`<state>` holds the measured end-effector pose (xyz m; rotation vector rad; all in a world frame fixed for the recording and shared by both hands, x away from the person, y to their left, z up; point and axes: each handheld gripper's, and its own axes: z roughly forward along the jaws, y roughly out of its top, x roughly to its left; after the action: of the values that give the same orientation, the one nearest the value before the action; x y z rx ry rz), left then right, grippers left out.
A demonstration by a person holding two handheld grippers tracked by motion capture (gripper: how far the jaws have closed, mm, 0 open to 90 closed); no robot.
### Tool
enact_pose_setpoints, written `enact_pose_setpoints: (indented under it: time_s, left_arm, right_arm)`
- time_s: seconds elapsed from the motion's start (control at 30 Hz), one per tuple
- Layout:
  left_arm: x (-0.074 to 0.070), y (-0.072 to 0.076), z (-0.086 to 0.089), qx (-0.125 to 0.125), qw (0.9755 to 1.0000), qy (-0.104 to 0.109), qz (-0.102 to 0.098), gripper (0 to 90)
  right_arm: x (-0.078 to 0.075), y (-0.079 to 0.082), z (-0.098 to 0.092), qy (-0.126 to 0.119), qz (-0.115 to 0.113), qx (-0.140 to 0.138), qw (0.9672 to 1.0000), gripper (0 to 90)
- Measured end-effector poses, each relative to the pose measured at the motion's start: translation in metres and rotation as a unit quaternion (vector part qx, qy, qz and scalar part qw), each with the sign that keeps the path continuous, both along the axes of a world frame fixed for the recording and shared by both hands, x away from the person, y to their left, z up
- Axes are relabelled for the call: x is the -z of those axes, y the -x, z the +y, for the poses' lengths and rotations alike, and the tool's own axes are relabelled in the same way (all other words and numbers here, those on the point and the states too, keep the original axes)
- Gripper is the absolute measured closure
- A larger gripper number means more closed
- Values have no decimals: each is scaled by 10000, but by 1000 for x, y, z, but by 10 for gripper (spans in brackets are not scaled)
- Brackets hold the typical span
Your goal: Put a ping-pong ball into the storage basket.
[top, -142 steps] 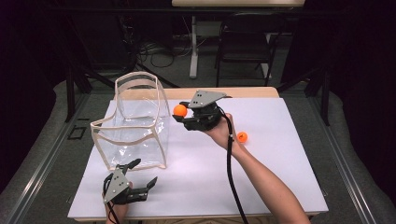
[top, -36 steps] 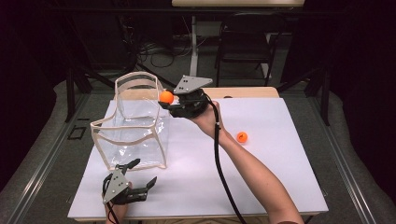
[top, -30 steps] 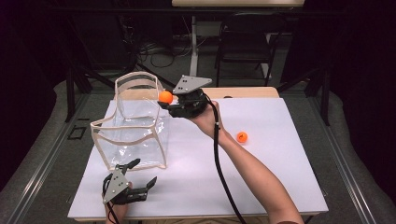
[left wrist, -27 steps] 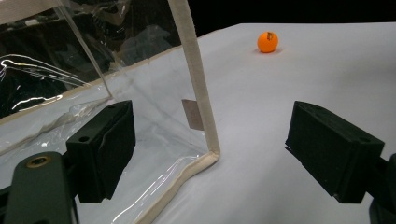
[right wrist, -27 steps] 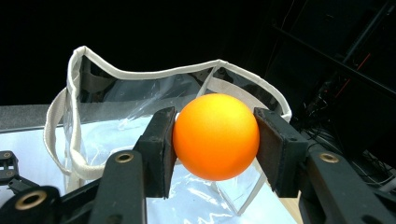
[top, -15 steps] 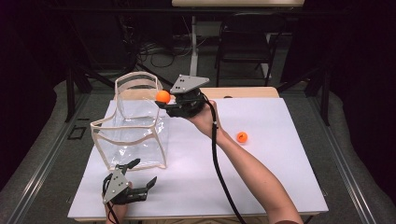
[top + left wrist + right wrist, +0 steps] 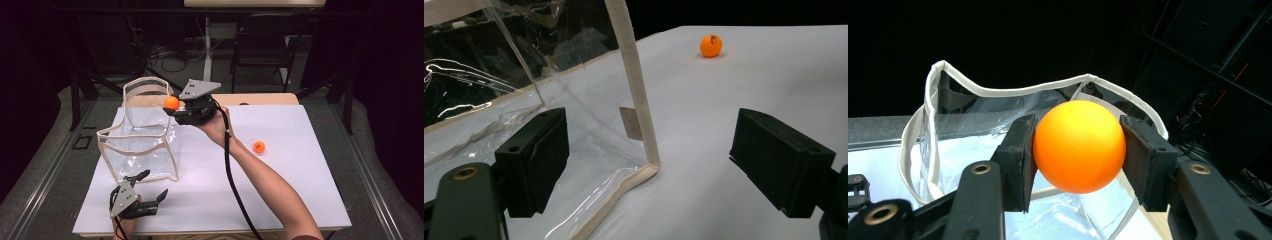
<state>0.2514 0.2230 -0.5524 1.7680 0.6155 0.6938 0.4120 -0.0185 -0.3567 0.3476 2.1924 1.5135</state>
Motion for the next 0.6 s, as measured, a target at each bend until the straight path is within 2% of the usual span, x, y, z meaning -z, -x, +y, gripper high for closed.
enact_pose_setpoints:
  time_s: [0.6]
  left_arm:
    - [0,0,0,8,10000,1,10,155]
  right_arm:
    - [-3,1,6,-36,-31,-22,10000,509]
